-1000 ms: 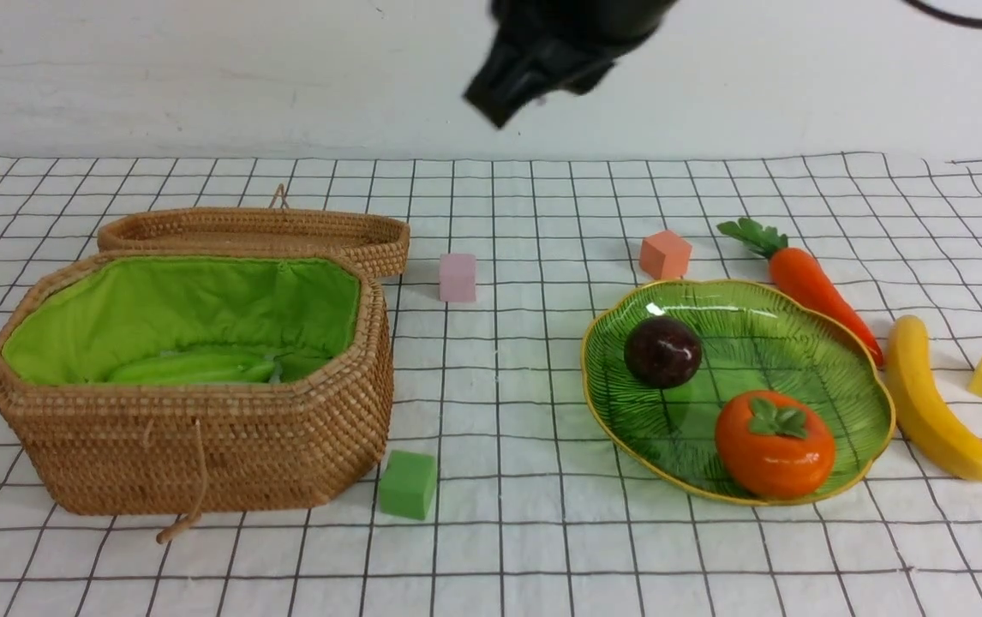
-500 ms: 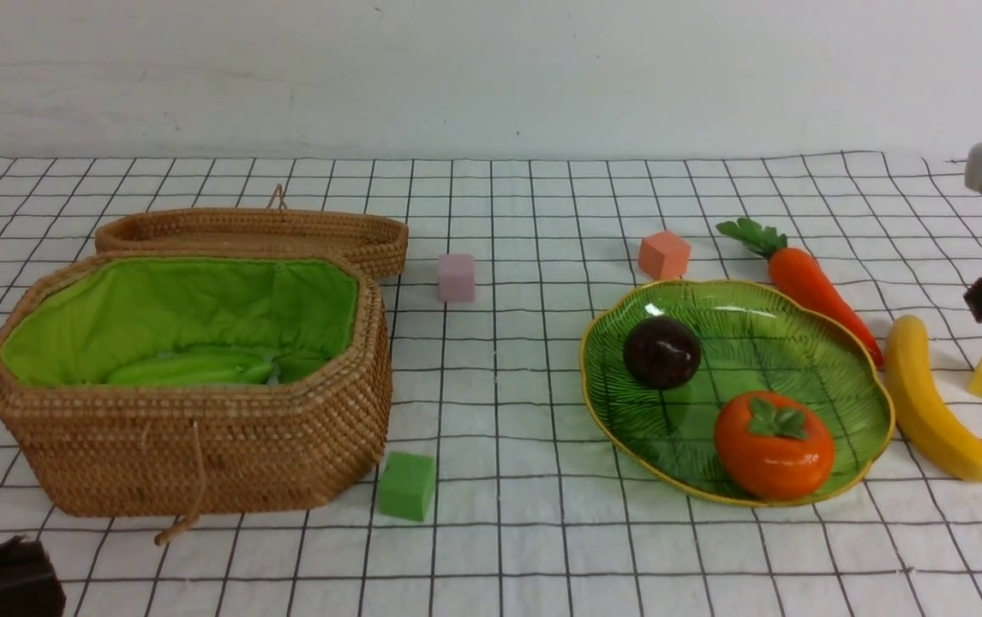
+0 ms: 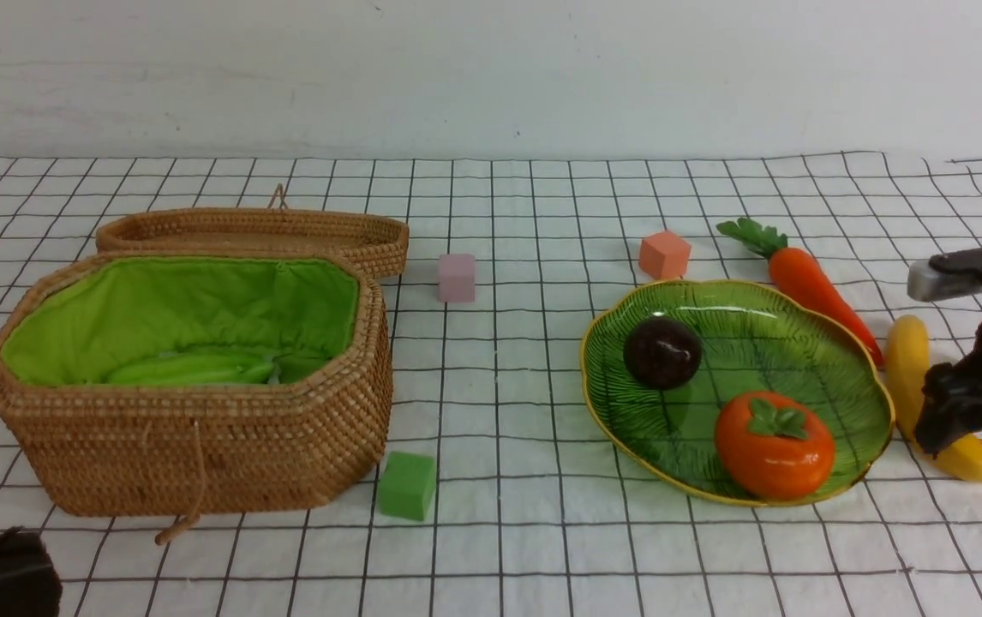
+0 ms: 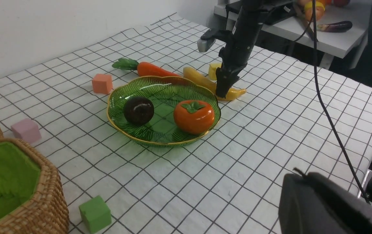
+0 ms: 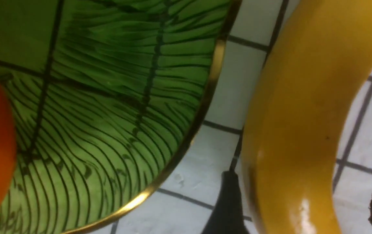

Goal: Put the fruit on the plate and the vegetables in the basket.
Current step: Use the right arm to grab a banana and put it into the right plate

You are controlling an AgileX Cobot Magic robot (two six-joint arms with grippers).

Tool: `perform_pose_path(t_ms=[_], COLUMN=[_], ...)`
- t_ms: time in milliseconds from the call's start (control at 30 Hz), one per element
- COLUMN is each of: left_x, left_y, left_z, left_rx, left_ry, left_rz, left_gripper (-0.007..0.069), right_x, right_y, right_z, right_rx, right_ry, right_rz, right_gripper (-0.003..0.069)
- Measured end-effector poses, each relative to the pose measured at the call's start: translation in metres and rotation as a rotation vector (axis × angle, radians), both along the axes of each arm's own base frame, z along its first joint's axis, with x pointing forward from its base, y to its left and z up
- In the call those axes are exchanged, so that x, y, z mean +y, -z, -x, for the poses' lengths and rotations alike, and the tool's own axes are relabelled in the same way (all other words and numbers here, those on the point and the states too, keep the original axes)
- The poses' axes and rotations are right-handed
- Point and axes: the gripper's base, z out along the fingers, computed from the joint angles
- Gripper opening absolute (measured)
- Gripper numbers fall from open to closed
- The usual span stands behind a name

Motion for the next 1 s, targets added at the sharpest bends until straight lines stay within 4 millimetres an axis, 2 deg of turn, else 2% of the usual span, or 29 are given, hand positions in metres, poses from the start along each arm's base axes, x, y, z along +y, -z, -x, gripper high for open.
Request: perform_pose_path(t_ms=[67,200,267,333,500,533,600,633,667,700,800,900,1000], left_x=[0.0,0.0,0.0,0.0,0.0,0.0,0.0,0.0,0.0,0.0,0.0,0.0,0.0], left_y=[-0.001,-0.002,-0.002,-0.002,-0.002,-0.002,-0.002,-0.002,-0.002,-0.002,-0.002,-0.002,-0.002], left_z=[0.0,-0.001,-0.001,-0.001,-0.001,-0.001,-0.001,-0.001,-0.001,-0.001,-0.001,-0.001,-0.001], left_rx=[-0.004,-0.012,-0.013,-0.014,-0.014,-0.014,-0.014,-0.014,-0.014,-0.014,-0.015,-0.017,-0.017], left_ry=[-0.002,-0.006,-0.007,-0.007,-0.007,-0.007,-0.007,-0.007,-0.007,-0.007,-0.007,-0.009,-0.009], left_rz=[0.004,0.013,0.013,0.014,0.014,0.014,0.014,0.014,0.014,0.014,0.015,0.013,0.013], left_gripper=[-0.0013,-0.0013,-0.0013,-0.0013,-0.0011,-0.0011,-0.0009,-0.0009,-0.0009,-0.0008,-0.0006,-0.0006,-0.0006], right_x=[0.0,-0.001,-0.003,-0.004,0.0,0.002,0.006,0.006,0.007,0.01,0.019,0.043,0.073], right_y=[0.005,0.012,0.013,0.013,0.006,0.0,-0.029,-0.031,-0.043,-0.067,-0.106,-0.129,-0.131], right_z=[-0.001,-0.004,-0.005,-0.005,-0.001,0.001,0.009,0.01,0.013,0.021,0.037,0.044,0.043], right_rx=[0.004,0.006,0.002,-0.001,0.009,0.014,-0.021,-0.025,-0.043,-0.085,-0.175,-0.276,-0.336], right_ry=[-0.005,-0.016,-0.019,-0.016,-0.005,-0.005,0.023,0.03,0.044,0.061,0.048,-0.146,-0.408], right_rz=[0.001,0.009,0.019,0.021,-0.017,-0.027,-0.048,-0.049,-0.056,-0.063,-0.091,-0.08,-0.039], right_gripper=[0.0535,0.0459,0.0372,0.0321,0.0325,0.0325,0.0325,0.0325,0.0325,0.0325,0.0325,0.0325,0.0325])
